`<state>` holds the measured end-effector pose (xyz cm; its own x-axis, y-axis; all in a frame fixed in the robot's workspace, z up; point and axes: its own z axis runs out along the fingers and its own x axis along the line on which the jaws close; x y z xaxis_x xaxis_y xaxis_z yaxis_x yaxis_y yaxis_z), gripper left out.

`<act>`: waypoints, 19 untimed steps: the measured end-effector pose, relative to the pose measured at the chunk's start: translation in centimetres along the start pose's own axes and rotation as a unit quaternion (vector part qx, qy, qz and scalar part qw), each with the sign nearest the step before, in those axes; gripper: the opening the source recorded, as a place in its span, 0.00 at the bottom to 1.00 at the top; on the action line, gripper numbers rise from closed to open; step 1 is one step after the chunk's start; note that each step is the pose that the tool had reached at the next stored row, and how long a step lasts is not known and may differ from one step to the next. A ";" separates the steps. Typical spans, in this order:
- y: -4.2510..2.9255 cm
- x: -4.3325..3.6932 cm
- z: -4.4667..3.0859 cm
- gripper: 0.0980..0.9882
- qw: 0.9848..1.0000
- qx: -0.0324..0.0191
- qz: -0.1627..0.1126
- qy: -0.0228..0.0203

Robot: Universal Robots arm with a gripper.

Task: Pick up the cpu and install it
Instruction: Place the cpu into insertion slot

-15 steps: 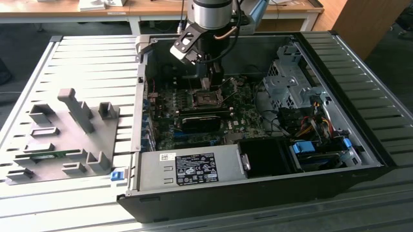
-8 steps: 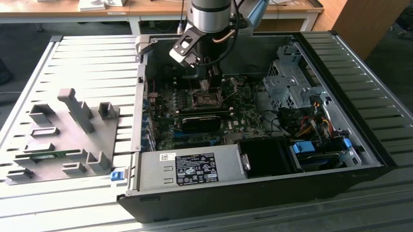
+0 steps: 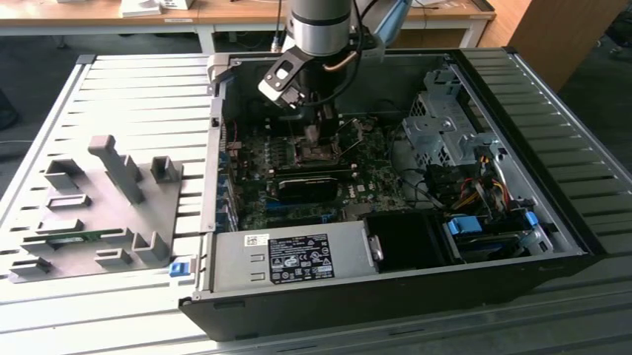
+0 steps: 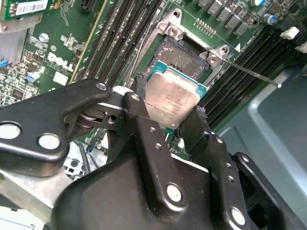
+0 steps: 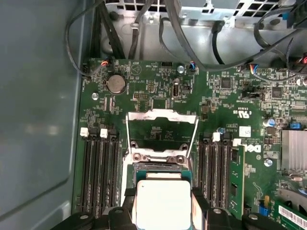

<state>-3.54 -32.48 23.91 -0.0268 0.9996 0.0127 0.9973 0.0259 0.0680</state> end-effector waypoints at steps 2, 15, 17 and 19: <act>-0.15 0.00 0.19 0.49 1.000 0.000 0.000 0.000; -0.42 0.08 1.87 0.49 1.000 0.000 0.007 -0.001; -0.45 0.08 2.09 0.49 1.000 0.000 0.008 -0.001; -0.47 0.08 2.36 0.49 1.000 0.000 0.008 -0.001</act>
<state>-3.85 -32.39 21.52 -0.0099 0.9999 0.0127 0.9976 0.0090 0.0680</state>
